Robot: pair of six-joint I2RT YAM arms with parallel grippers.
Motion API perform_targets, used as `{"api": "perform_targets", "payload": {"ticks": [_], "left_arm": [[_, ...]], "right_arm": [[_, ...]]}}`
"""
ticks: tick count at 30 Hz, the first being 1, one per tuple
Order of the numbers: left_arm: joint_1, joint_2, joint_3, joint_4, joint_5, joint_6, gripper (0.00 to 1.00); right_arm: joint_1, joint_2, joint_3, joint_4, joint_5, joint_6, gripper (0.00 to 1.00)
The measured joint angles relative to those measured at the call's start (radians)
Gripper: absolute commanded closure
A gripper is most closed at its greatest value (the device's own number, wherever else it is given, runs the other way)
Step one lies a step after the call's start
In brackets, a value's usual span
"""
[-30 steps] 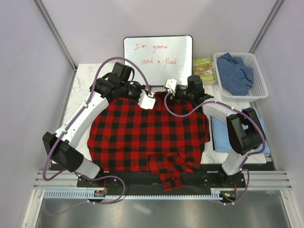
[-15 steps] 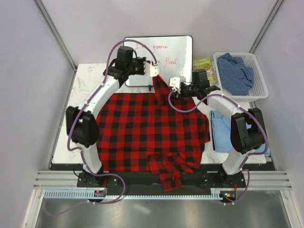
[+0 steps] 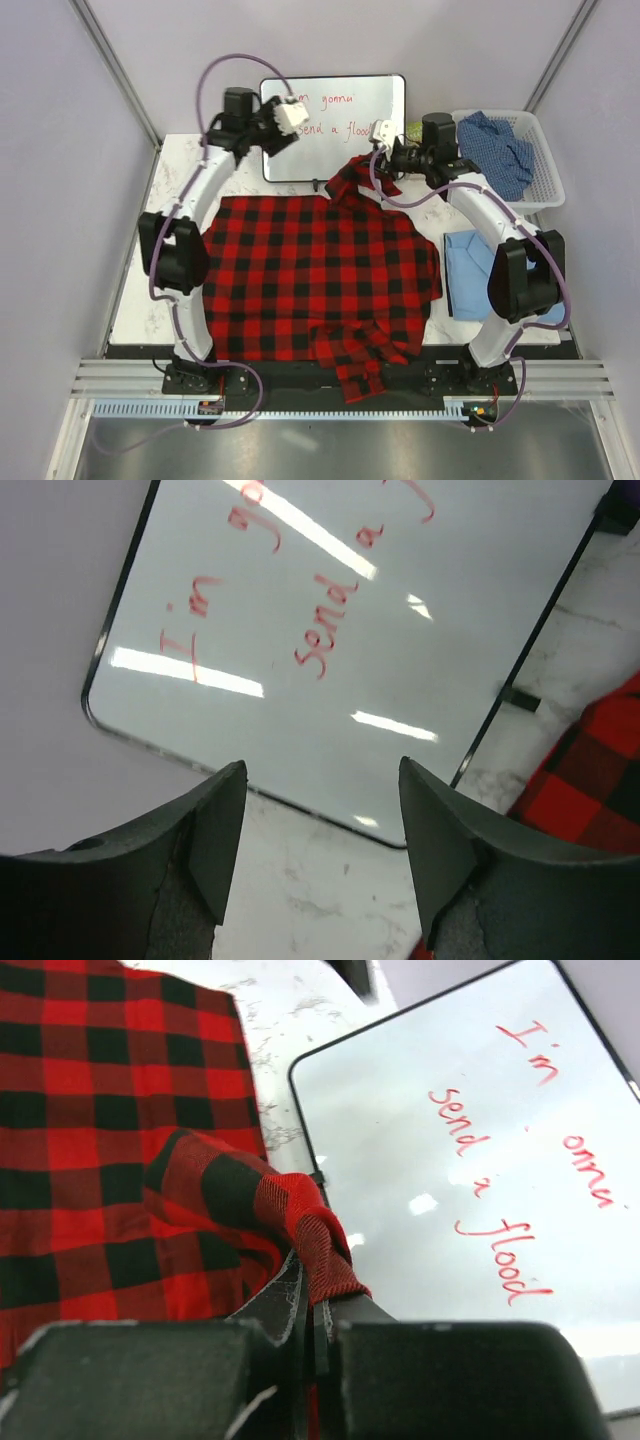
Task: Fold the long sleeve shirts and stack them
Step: Fold the shirt
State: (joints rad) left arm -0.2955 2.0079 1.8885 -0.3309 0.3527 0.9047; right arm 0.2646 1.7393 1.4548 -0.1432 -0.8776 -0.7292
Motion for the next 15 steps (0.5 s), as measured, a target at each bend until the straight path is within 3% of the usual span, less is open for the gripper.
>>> {"api": "perform_targets", "payload": {"ticks": [4, 8, 11, 15], "left_arm": [[0.204, -0.053, -0.014, -0.146, 0.134, -0.010, 0.37], [0.404, -0.072, -0.050, -0.284, 0.206, 0.084, 0.37], [0.460, -0.039, -0.050, -0.375, 0.211, 0.149, 0.36], [0.446, 0.088, 0.027, -0.466, 0.228, 0.180, 0.39]], "right_arm": [[-0.027, 0.013, 0.013, 0.048, 0.009, 0.062, 1.00], [-0.044, 0.032, 0.020, 0.077, 0.023, 0.117, 1.00], [-0.046, 0.033, 0.020, 0.084, 0.027, 0.143, 1.00], [-0.046, 0.033, 0.020, 0.085, 0.037, 0.165, 1.00]]}}
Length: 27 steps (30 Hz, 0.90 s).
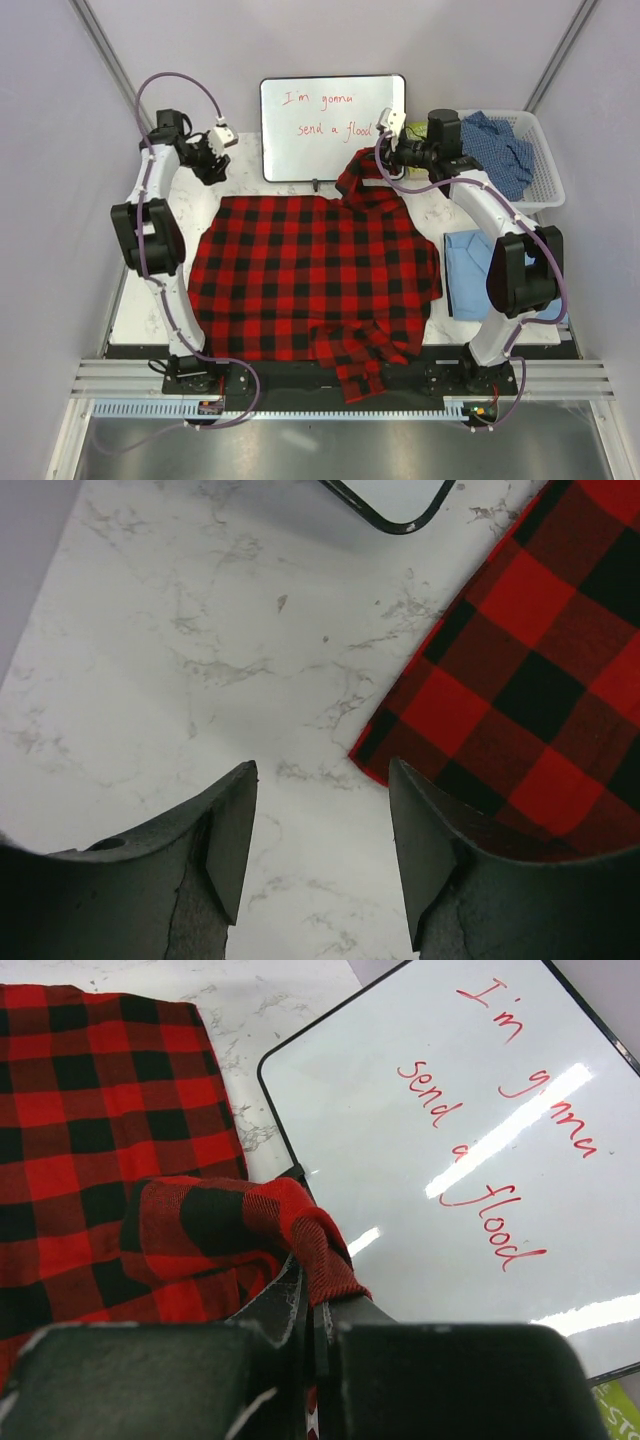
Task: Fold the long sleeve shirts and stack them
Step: Fold the shirt
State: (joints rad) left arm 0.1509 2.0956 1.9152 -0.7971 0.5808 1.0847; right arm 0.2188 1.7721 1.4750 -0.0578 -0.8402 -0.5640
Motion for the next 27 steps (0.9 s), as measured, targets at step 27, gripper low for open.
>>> {"api": "perform_targets", "payload": {"ticks": [27], "left_arm": [[-0.035, 0.313, 0.147, -0.106, -0.104, 0.011, 0.63]], "right_arm": [[-0.010, 0.011, 0.002, -0.010, 0.033, -0.005, 1.00]]}}
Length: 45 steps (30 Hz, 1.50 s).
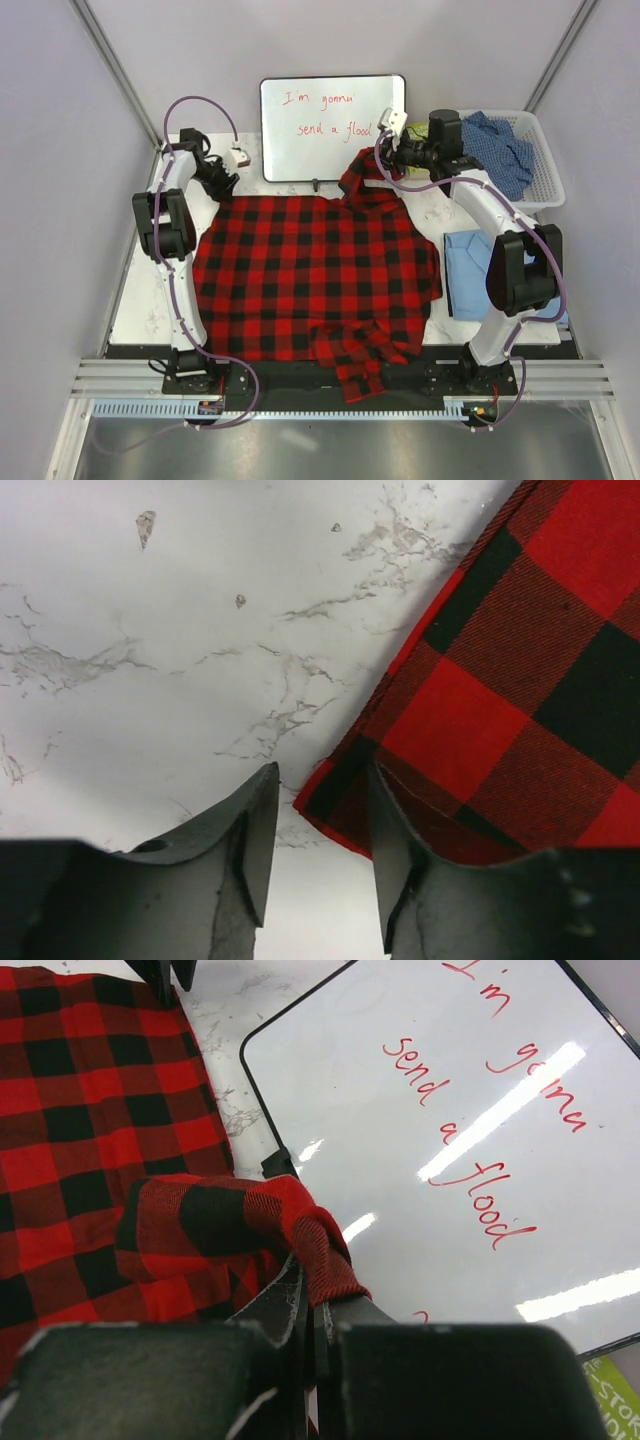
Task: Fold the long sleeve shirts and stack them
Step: Fold the shirt
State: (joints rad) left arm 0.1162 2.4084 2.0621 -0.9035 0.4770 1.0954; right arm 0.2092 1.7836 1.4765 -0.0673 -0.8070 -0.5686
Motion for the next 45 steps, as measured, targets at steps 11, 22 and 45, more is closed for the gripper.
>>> {"api": "perform_targets", "payload": {"ticks": [11, 22, 45], "left_arm": [[0.000, 0.007, 0.047, -0.068, 0.008, -0.011, 0.98], [-0.019, -0.266, -0.066, -0.032, 0.021, -0.050, 0.98], [-0.008, -0.234, -0.187, 0.135, -0.144, -0.201, 0.98]], "right_arm": [[-0.022, 0.053, 0.108, 0.000, 0.021, 0.016, 1.00], [-0.058, -0.003, 0.099, -0.024, 0.019, 0.039, 1.00], [-0.056, -0.049, 0.057, -0.111, -0.002, 0.034, 1.00]]}}
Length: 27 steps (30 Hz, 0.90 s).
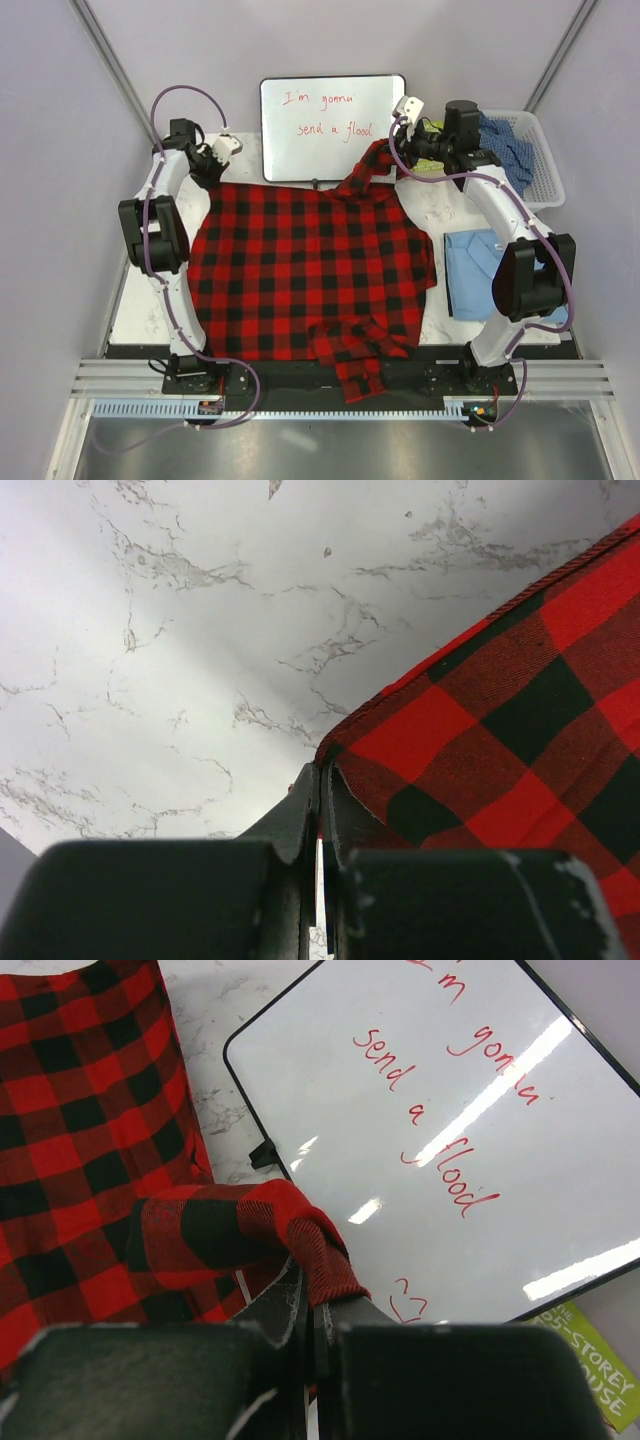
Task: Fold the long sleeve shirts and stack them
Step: Fold the shirt
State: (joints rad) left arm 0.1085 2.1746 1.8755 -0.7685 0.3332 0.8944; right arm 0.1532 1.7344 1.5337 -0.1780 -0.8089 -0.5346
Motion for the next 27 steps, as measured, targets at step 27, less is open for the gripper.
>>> {"api": "perform_targets", "payload": {"ticks": [27], "left_arm": [[0.019, -0.496, -0.537, 0.025, 0.010, 0.171, 0.98]], "right_arm": [[0.001, -0.337, -0.175, -0.228, 0.000, -0.014, 1.00]]}}
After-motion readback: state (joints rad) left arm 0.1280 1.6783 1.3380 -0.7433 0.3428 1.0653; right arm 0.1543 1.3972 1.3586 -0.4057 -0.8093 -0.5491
